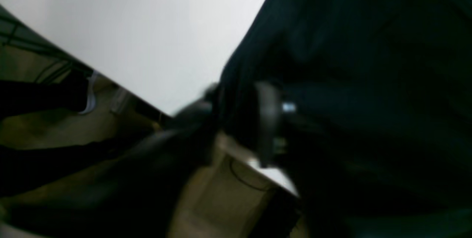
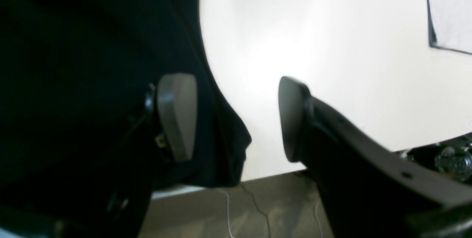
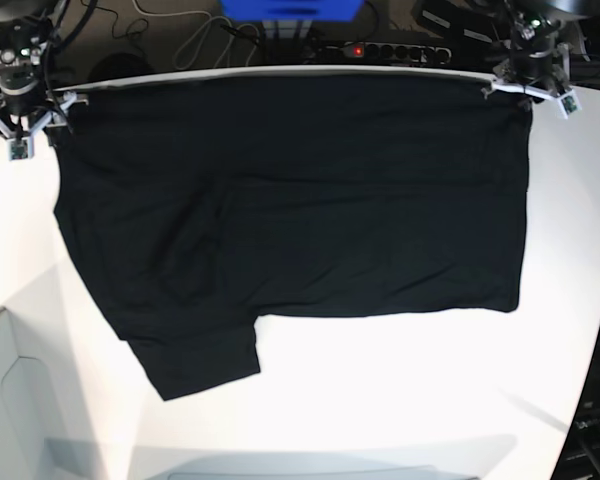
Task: Fold the T-shirt properly
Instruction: 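Release the edge and move both grippers to the shirt's side corners, then grasp the hem corners with both grippers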
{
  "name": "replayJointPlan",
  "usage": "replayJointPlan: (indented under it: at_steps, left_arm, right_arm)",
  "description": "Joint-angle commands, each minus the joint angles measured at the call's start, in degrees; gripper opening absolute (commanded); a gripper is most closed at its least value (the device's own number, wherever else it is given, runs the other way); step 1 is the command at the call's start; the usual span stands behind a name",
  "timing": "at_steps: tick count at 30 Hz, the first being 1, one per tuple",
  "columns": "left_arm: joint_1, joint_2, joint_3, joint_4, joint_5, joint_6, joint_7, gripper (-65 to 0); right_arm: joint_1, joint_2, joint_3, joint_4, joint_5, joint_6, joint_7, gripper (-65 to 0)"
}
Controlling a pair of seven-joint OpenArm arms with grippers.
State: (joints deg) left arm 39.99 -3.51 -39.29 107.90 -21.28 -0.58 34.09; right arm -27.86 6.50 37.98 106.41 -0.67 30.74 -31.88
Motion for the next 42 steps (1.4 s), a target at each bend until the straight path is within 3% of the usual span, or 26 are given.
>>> replayJointPlan:
  at_steps: [1, 3, 8, 14, 19, 24, 27, 33, 38, 42]
  left_arm:
    - [0.6, -0.5, -0.6, 1.4, 0.0, 0.2, -1.2, -37.9]
    - [0.7, -0.5, -0.7, 2.4, 0.0, 0.2, -1.2, -31.9]
    - [-0.2, -0.5, -0.8, 4.5, 0.0, 0.2, -1.6, -31.5]
    - [-6.7, -0.4, -3.9, 5.0, 0.0, 0.3, -1.1, -31.4]
    - [-13.1, -0.9, -7.2, 4.9, 0.6, 0.4, -0.7, -31.4]
    - [-23.0, -1.0, -10.5, 4.7, 0.7, 0.3, 6.5, -31.3]
    - [-28.3, -1.5, -11.2, 3.4, 0.7, 0.3, 8.9, -31.3]
    - [-36.4, -6.6, -7.4, -5.6, 0.7, 0.3, 8.9, -31.3]
    - [-42.4, -10.0, -3.7, -15.7, 0.7, 0.3, 8.9, -31.3]
    - [-46.8, -11.8, -1.2, -22.2, 0.7, 0.3, 8.7, -31.2]
  right_arm:
    - [0.9, 0.8, 0.5, 1.3, 0.5, 0.9, 1.2, -28.7]
    - [2.2, 0.8, 0.4, 1.6, 0.5, 1.0, 1.2, -28.7]
    - [9.8, 0.9, -0.3, 1.0, 0.4, 1.0, 1.2, -28.7]
    - [23.2, 3.1, -7.1, -3.9, 0.3, 0.8, 1.1, -28.7]
    - [35.5, 5.4, -12.7, -17.4, 0.2, 0.6, 1.2, -28.7]
    - [47.5, 7.3, -17.1, -35.8, 0.2, 0.6, 1.9, -28.7]
    - [52.9, 7.7, -18.9, -44.9, 0.2, 0.6, 5.3, -28.7]
    - [58.2, 7.7, -23.0, -59.2, 0.2, 0.4, 13.4, -28.7]
    - [58.6, 8.1, -23.0, -63.6, 0.2, -6.1, 19.0, -28.5]
    - [58.6, 8.4, -23.9, -64.0, 0.2, -7.8, 20.7, -28.5]
